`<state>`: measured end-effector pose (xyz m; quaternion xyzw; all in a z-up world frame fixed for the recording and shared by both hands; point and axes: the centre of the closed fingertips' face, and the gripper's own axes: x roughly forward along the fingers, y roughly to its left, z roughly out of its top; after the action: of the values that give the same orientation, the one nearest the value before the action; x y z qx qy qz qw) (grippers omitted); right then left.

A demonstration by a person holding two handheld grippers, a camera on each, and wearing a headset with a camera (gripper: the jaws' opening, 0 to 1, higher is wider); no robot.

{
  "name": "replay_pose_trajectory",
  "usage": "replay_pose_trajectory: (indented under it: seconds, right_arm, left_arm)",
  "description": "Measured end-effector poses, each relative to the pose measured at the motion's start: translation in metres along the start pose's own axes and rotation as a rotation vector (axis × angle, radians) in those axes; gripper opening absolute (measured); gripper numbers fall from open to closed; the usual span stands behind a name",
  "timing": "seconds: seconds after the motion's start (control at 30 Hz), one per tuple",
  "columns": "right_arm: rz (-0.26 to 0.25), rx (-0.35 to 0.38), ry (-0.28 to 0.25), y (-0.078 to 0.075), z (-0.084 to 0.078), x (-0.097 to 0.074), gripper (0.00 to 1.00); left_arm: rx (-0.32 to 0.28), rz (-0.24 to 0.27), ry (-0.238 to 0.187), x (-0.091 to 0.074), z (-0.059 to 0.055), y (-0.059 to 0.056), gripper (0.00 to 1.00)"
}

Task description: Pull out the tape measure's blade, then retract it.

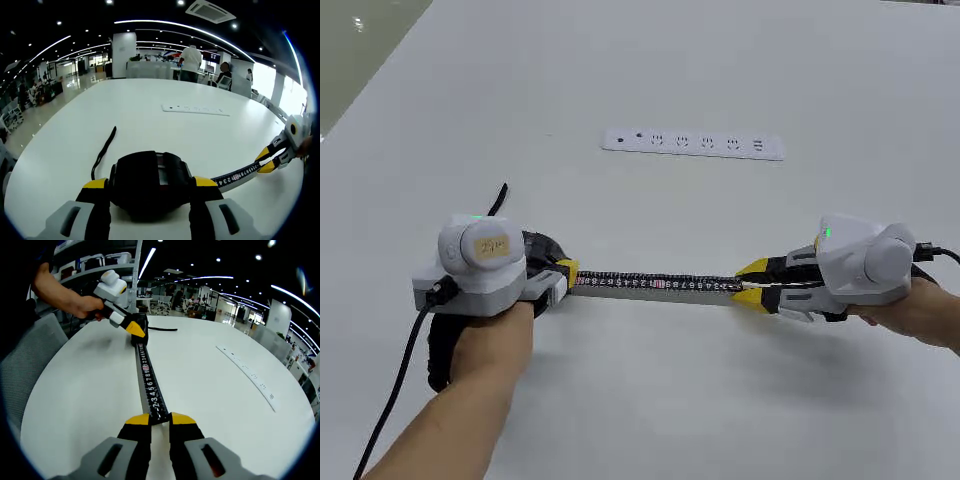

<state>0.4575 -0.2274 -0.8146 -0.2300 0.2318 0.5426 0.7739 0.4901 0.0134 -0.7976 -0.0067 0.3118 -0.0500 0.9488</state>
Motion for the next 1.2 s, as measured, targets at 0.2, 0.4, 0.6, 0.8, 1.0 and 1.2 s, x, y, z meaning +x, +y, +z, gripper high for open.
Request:
replay_pose_trajectory:
  seconds: [0.2, 0.4, 0.6, 0.8, 1.0, 1.2]
  right_arm:
    - [0.003, 0.001, -0.006, 0.001, 0.005, 0.005, 0.11]
    - [0.005, 0.002, -0.014, 0.002, 0.008, 0.009, 0.11]
    - [0.007, 0.003, -0.019, 0.002, 0.012, 0.015, 0.11]
    - [0.008, 0.004, -0.023, 0.003, 0.016, 0.02, 0.11]
    - [0.009, 0.006, -0.025, 0.004, 0.018, 0.025, 0.11]
    - [0.009, 0.002, -0.027, 0.005, 0.021, 0.03, 0.11]
  left_arm:
    - [-0.006, -0.001, 0.0, 0.0, 0.0, 0.0, 0.6]
    - [-0.013, -0.004, 0.001, 0.0, 0.001, 0.0, 0.6]
    - [-0.016, -0.004, 0.003, 0.0, 0.001, 0.001, 0.6]
    - [-0.019, -0.005, 0.003, 0.0, 0.0, 0.001, 0.61]
    - [-0.02, -0.006, 0.002, 0.0, 0.0, 0.001, 0.61]
    - [-0.02, -0.004, 0.002, 0.0, 0.0, 0.001, 0.61]
